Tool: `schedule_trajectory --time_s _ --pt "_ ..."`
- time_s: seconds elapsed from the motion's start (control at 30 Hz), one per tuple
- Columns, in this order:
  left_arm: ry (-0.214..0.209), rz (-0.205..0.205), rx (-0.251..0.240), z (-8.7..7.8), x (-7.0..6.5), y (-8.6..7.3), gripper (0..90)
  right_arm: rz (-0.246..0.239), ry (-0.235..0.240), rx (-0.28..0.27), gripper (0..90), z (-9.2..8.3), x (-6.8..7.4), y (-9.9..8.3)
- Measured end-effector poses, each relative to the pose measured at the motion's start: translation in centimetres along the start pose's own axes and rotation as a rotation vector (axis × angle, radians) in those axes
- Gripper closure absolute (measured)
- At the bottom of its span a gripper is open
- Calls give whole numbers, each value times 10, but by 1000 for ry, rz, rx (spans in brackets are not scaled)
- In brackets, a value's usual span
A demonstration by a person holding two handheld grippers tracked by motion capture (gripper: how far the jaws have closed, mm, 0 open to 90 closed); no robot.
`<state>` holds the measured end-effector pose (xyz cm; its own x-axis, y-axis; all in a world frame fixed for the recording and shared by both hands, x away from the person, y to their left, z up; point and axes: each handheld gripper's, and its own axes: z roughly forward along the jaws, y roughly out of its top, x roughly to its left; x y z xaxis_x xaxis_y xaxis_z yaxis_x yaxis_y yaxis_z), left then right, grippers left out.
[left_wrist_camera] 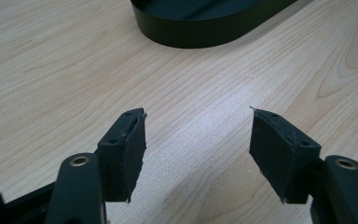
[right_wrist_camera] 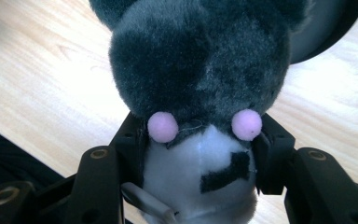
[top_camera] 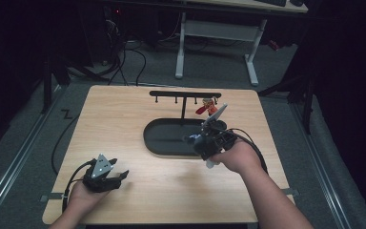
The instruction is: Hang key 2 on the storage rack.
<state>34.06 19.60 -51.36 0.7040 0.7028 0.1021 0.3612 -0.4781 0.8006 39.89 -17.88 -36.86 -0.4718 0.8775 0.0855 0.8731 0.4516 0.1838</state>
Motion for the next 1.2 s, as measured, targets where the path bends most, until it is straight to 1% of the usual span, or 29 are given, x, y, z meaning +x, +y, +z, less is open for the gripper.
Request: schedule_trajectory --time_s 0.07,0.1,0.13,0.17,0.23,0.3,0.33,0.47,0.53,0.63,0.8,1.03,1.07,1.17,1.2 --pt "-1 3 -1 0 0 0 363 0 2 3 481 -2 -2 4" --pt "-1 3 0 0 0 0 363 -8 -1 3 480 -3 -4 5" --pt "1 -2 -2 0 0 -1 363 4 6 11 479 -5 -4 7" --pt "2 -3 -5 -1 1 -1 363 4 10 14 479 -6 -6 8" --pt "3 -6 -6 -1 1 -1 363 17 1 8 479 -9 -9 11" --pt "2 -8 -5 -2 2 -1 363 20 -3 1 479 -11 -11 14" --pt "3 -8 -6 -1 2 -1 363 31 -5 0 479 -13 -12 16" --pt "0 -5 -2 0 1 -1 363 31 -11 -12 479 -17 -16 22" --pt "-1 -3 1 0 0 -1 363 26 -11 -13 479 -19 -17 24" --pt "-3 -6 -1 0 1 -1 363 37 -9 -13 479 -21 -18 28" --pt "-7 -2 0 0 1 -1 363 36 -14 -10 479 -24 -20 36" --pt "-7 0 -2 1 1 -1 363 44 -10 -10 479 -32 -23 46" --pt "-7 -1 0 1 2 -1 363 40 -14 -12 479 -33 -24 47" --pt "-8 -3 1 2 2 -1 363 55 -12 -11 479 -37 -25 51" --pt "-8 -3 2 2 2 -1 363 48 -11 -13 480 -38 -25 52"
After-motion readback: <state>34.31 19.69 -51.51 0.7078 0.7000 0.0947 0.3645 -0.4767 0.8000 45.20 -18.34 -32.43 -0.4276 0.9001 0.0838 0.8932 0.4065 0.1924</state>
